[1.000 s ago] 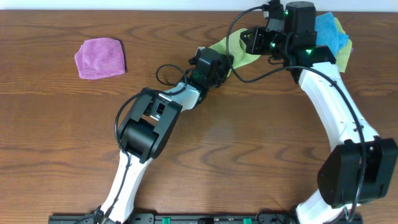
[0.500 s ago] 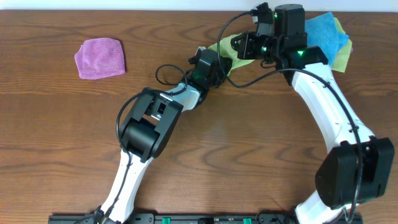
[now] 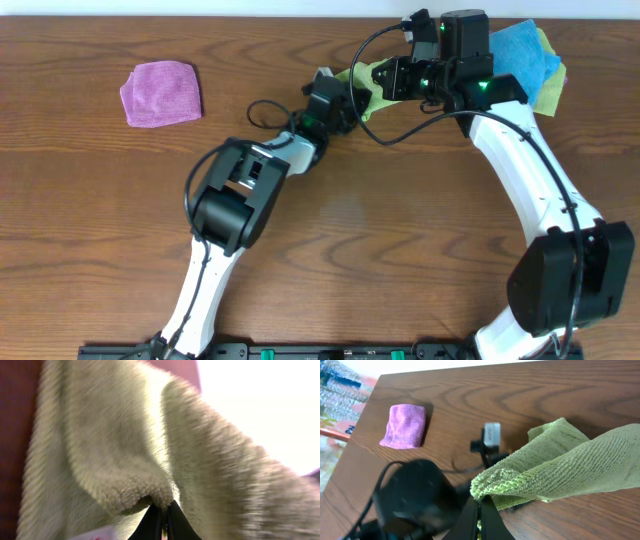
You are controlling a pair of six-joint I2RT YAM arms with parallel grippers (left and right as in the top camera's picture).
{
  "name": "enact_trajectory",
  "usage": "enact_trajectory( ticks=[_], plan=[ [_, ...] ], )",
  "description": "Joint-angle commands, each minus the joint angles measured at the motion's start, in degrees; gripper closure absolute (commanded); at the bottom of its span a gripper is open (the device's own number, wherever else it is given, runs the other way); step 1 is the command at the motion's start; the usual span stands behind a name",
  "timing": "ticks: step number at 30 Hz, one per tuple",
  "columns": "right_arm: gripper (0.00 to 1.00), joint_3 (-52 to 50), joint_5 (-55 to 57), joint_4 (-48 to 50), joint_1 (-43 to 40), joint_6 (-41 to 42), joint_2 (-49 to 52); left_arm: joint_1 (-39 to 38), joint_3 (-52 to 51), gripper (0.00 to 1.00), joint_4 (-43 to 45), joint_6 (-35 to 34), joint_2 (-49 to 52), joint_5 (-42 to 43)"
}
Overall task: Fold the cloth
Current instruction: 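Pull the cloth left with the left gripper, stretching it between grippers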
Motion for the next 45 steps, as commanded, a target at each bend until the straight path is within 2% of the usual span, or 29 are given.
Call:
enact_trajectory(
  ticks=[1,5,10,13,17,22,28,36,45],
  plan=[
    [0.99,0.94,1.27,-0.57,0.57,-1.79,-3.08,3.56,0.92,0.94,0.42,3.04,-0.15,10.27],
    [0.99,0.94,1.88,-2.27,0.57,-1.95,-4.31,7.17,0.90,0.94,-0.20,5.57,-2.25,18.23],
    [0.99,0.94,1.92,-4.96,0.57,-1.70,-4.83,10.58,0.92,0.94,-7.21,9.55,-7.15,23.28],
    [0.99,0.94,3.34,-4.81,0.61,-1.73,-4.83,12.90,0.92,0.94,-15.69,14.08,-11.72,23.34],
    [0.99,0.94,5.42,-1.16,0.96,-1.73,-4.83,15.93,0.96,0.94,-21.40,16.33,-15.56,23.26],
    [0.99,0.94,9.07,4.48,1.22,-1.70,-4.70,18.56,2.97,0.94,-22.01,16.26,-16.70,24.09],
    [0.99,0.94,12.41,9.64,1.22,-1.68,-3.13,19.17,7.43,0.94,-24.00,17.27,-16.68,21.16],
    [0.99,0.96,13.42,18.10,1.22,0.48,2.03,20.09,12.68,0.94,-31.50,23.85,-16.68,17.66],
    [0.99,2.47,14.75,19.45,0.94,0.15,3.13,22.49,13.38,0.94,-31.32,24.85,-16.68,21.27]
  ],
)
